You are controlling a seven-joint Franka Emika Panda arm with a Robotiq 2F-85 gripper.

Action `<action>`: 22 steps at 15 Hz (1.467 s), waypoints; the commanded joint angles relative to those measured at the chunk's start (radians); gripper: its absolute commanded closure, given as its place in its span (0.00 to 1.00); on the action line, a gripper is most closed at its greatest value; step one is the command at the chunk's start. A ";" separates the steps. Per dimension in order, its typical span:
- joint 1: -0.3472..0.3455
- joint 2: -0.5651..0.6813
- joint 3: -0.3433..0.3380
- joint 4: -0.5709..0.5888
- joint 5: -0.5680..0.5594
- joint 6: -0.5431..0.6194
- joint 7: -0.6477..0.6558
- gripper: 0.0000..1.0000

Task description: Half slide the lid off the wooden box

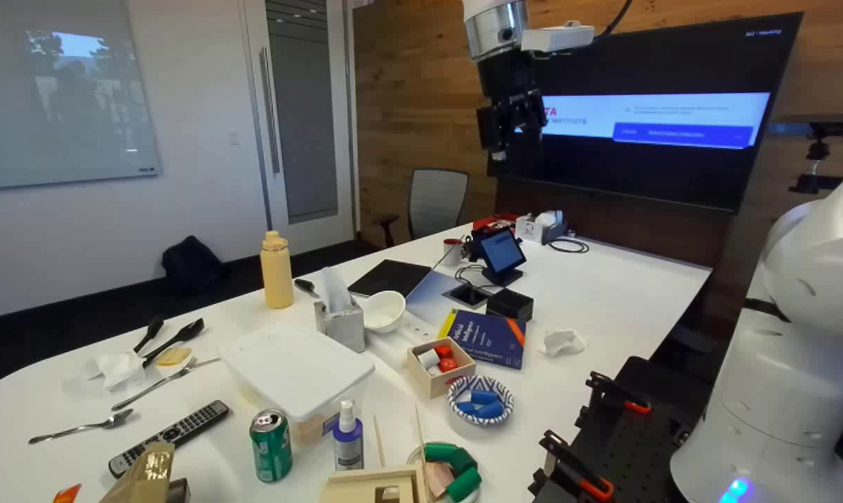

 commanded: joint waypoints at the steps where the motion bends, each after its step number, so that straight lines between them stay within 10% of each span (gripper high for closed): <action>1: 0.016 0.002 -0.013 0.003 -0.004 -0.003 0.005 0.00; 14: 0.016 0.002 -0.013 0.003 -0.004 -0.003 0.005 0.00; 22: 0.220 0.118 0.125 -0.156 0.205 0.397 -0.015 0.00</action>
